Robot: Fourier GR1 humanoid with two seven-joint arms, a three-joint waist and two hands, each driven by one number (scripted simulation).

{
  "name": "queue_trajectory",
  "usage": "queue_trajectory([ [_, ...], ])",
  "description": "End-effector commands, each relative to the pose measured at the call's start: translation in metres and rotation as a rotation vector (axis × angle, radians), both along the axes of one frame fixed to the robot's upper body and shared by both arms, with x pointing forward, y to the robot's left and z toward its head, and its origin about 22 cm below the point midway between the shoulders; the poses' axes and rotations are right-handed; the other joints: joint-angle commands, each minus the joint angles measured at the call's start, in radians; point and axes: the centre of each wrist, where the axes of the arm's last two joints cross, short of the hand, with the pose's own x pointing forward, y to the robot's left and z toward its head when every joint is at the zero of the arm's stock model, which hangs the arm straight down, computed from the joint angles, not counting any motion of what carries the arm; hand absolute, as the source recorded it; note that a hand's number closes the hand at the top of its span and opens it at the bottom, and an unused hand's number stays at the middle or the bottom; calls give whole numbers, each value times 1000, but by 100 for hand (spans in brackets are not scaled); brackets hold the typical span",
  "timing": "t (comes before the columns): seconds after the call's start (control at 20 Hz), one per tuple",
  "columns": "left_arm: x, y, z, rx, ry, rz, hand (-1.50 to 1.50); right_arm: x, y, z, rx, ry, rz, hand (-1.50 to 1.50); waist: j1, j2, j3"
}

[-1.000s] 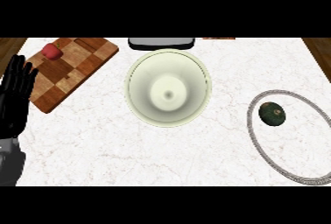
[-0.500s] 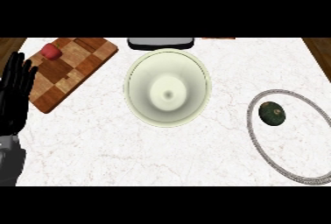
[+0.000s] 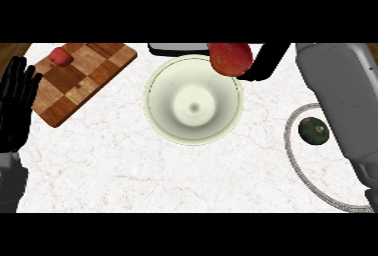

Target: Pick the pear from the placemat and place it in the bowl

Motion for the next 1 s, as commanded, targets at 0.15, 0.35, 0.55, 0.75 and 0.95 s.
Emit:
queue_trajectory([
  [0.15,7,-4,0,5,-1,-9,0,-16,57,-59,-96,-39,-78,150,13,7,0],
  [0.35,9,-12,0,-13,-4,-18,0,1,67,-87,-127,30,-221,150,27,13,0],
  [0.55,-3,-18,-9,-15,4,-31,0,-2,75,-118,-43,148,-236,-150,25,8,1],
  [0.75,5,-24,0,0,-1,-14,0,0,54,-150,175,213,-226,-150,22,10,2],
  [0.95,4,-10,-7,29,-5,-6,0,-3,58,-151,369,151,-234,-150,15,9,1],
])
